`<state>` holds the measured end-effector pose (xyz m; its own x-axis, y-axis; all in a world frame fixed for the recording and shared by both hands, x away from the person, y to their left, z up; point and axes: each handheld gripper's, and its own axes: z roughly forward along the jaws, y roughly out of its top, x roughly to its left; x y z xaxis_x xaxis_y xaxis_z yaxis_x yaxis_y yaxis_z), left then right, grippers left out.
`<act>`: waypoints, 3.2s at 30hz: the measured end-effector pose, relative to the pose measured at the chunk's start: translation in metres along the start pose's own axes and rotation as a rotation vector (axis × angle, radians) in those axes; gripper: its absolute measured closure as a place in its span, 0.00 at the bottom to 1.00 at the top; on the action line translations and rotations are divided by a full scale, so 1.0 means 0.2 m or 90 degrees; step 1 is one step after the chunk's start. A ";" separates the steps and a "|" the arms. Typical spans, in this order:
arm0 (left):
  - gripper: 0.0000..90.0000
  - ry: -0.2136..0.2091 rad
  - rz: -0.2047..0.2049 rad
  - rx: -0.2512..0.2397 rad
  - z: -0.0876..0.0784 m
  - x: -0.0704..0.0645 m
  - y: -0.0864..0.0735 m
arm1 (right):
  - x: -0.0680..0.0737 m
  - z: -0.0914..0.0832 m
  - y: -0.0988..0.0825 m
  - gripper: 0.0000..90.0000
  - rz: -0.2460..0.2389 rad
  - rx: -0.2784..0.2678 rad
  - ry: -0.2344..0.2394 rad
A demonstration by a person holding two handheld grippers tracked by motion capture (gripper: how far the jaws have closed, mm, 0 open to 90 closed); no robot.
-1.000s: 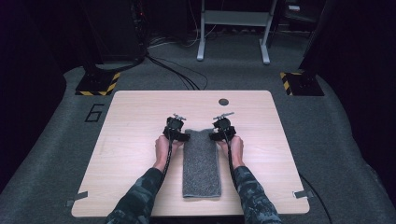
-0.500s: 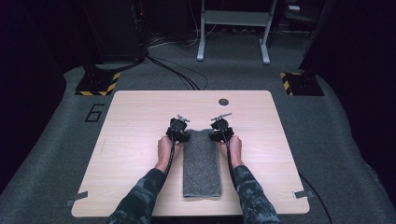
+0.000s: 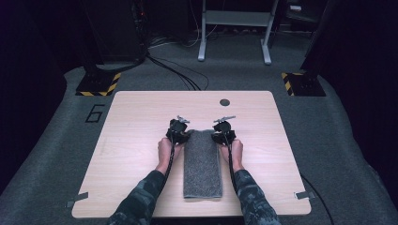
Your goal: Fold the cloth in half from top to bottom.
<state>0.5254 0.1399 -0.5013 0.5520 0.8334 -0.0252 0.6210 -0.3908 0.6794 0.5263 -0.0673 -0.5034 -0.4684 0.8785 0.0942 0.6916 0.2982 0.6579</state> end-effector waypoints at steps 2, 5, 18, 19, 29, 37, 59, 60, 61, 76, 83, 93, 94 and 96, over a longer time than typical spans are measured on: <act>0.96 0.001 0.008 -0.007 -0.02 0.00 0.01 | 0.00 -0.02 0.00 0.97 -0.002 -0.010 0.001; 0.96 0.000 0.012 -0.024 -0.06 -0.01 0.03 | 0.00 -0.06 0.02 0.97 -0.009 -0.029 -0.004; 0.96 0.011 0.032 -0.069 -0.15 0.00 0.10 | 0.01 -0.18 0.10 0.97 -0.033 -0.080 -0.013; 0.96 0.012 0.031 -0.074 -0.16 0.01 0.11 | 0.01 -0.18 0.10 0.97 -0.040 -0.086 -0.015; 0.96 0.025 0.042 -0.124 -0.26 0.01 0.19 | 0.01 -0.27 0.20 0.97 -0.059 -0.120 -0.015; 0.96 0.036 0.047 -0.152 -0.32 0.02 0.26 | 0.00 -0.34 0.27 0.97 -0.069 -0.145 -0.016; 0.95 -0.012 0.083 -0.158 -0.39 -0.14 0.07 | 0.06 -0.47 0.02 0.97 -0.091 -0.179 0.022; 0.95 -0.010 0.082 -0.160 -0.39 -0.14 0.06 | 0.06 -0.47 0.01 0.97 -0.091 -0.178 0.023; 0.95 -0.013 0.083 -0.158 -0.39 -0.15 0.05 | 0.06 -0.47 0.00 0.96 -0.094 -0.178 0.025; 0.93 -0.048 0.082 -0.120 -0.36 -0.22 -0.12 | 0.09 -0.43 -0.19 0.96 -0.113 -0.149 0.040; 0.93 -0.060 0.081 -0.106 -0.36 -0.24 -0.19 | 0.09 -0.41 -0.28 0.96 -0.113 -0.130 0.046; 0.93 -0.067 0.085 -0.083 -0.33 -0.26 -0.26 | 0.13 -0.41 -0.35 0.96 -0.130 -0.114 0.049; 0.93 -0.067 0.086 -0.080 -0.33 -0.26 -0.27 | 0.13 -0.40 -0.35 0.96 -0.130 -0.111 0.050; 0.92 -0.069 0.081 -0.075 -0.32 -0.25 -0.29 | 0.13 -0.38 -0.37 0.95 -0.135 -0.103 0.049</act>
<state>0.4258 0.1453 -0.4912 0.6820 0.7313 -0.0086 0.4775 -0.4364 0.7626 0.4205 -0.0950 -0.4925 -0.6377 0.7702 -0.0053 0.4798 0.4026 0.7795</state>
